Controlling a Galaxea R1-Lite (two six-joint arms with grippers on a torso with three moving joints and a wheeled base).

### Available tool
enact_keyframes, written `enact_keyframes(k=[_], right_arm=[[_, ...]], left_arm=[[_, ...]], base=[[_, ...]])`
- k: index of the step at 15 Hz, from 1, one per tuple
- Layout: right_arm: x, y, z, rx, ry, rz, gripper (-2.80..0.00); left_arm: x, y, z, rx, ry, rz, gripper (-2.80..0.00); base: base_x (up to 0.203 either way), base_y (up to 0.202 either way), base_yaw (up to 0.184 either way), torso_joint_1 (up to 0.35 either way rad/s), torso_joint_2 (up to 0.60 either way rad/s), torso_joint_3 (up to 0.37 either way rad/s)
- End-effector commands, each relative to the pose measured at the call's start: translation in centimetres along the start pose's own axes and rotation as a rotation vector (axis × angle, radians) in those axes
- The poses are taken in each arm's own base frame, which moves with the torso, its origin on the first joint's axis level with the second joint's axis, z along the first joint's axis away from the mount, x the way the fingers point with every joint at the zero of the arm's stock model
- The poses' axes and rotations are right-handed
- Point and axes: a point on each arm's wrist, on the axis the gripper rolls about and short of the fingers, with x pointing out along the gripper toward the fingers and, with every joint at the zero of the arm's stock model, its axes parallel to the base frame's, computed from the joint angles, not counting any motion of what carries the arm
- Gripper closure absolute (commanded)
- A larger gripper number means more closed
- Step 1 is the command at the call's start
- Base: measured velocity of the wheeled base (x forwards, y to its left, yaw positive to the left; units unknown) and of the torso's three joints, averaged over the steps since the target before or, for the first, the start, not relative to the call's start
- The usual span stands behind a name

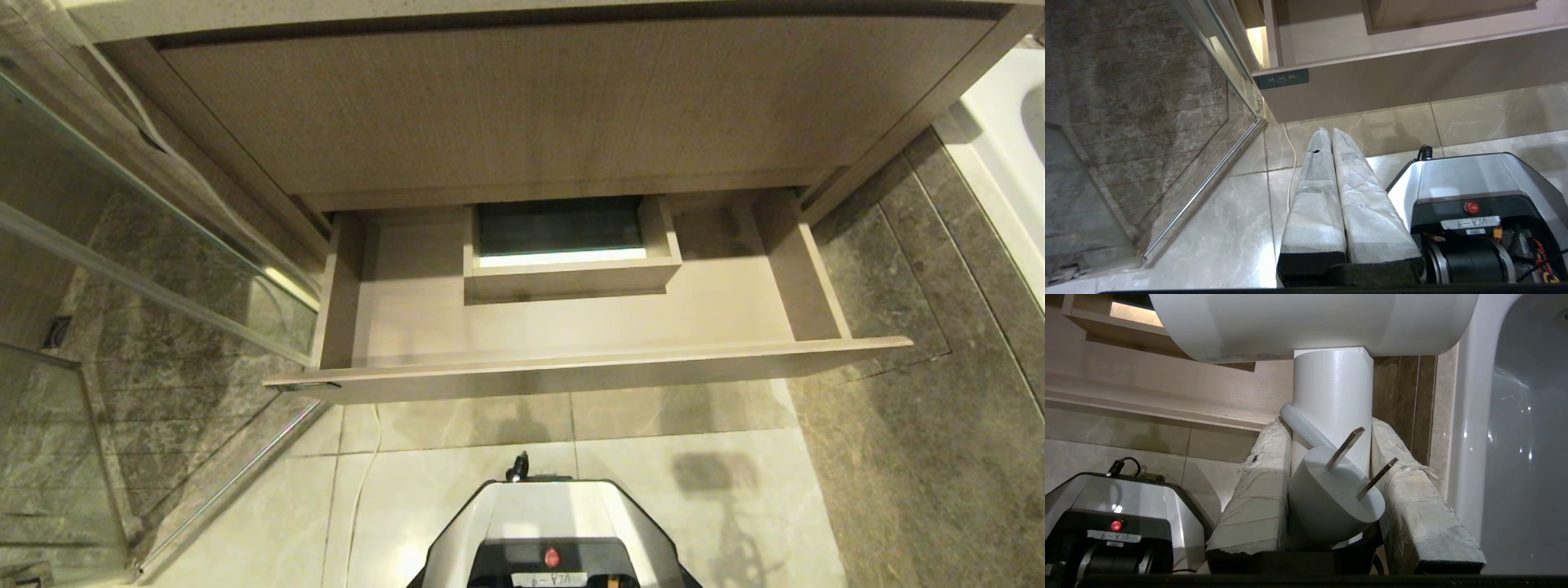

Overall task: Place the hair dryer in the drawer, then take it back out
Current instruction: Put it into the drawer

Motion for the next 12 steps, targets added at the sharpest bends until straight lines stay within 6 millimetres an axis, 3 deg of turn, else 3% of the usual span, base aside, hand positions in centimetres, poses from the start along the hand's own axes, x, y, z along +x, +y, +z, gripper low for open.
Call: enact_keyframes(k=[1, 6, 12], right_arm=[[0.16, 0.03, -0.17, -0.001, 0.008, 0.004, 0.00], [0.33, 0.10, -0.52, 0.001, 0.021, 0.005, 0.00], [0.51, 0.17, -0.85, 0.004, 0.034, 0.009, 0.00]], left_arm=[[0.01, 0.00, -0.04, 0.001, 0.001, 0.002, 0.00], [0.01, 0.00, -0.04, 0.001, 0.001, -0.001, 0.00], [0.01, 0.00, -0.04, 0.001, 0.001, -0.001, 0.00]], base=[[0.000, 0.000, 0.000, -0.345, 0.53, 0.191], [0.000, 0.000, 0.000, -0.334, 0.46, 0.130], [0.000, 0.000, 0.000, -0.061, 0.39, 0.317]])
